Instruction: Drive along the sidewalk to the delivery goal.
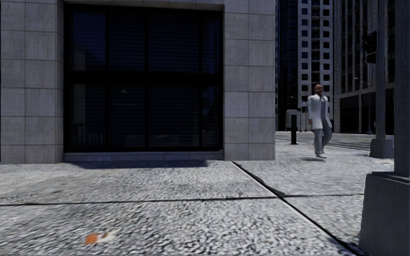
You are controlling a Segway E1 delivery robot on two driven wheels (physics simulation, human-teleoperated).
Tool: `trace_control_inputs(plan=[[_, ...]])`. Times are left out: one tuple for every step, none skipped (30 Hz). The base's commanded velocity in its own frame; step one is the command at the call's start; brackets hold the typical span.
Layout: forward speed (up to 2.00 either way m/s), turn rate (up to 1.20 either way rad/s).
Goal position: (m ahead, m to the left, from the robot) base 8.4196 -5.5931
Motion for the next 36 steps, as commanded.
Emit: trace_control_inputs(plan=[[1.63,0.0],[1.62,0.0],[1.62,0.0],[1.62,0.0],[1.62,0.0],[1.61,0.0],[1.61,0.0],[1.61,0.0],[1.61,0.0],[1.61,0.0],[1.61,0.0],[1.61,0.0],[1.61,0.0],[1.61,0.0],[1.61,0.0],[1.61,-0.03],[1.61,-0.09],[1.61,-0.09],[1.61,-0.15],[1.6,-0.18],[1.6,-0.27],[1.6,-0.27],[1.6,-0.3],[1.59,-0.31],[1.59,-0.31],[1.59,-0.31],[1.58,-0.31],[1.58,-0.32],[1.58,-0.32],[1.58,-0.32],[1.58,-0.33],[1.57,-0.33],[1.57,-0.33],[1.57,-0.33],[1.57,-0.33],[1.57,-0.33]])
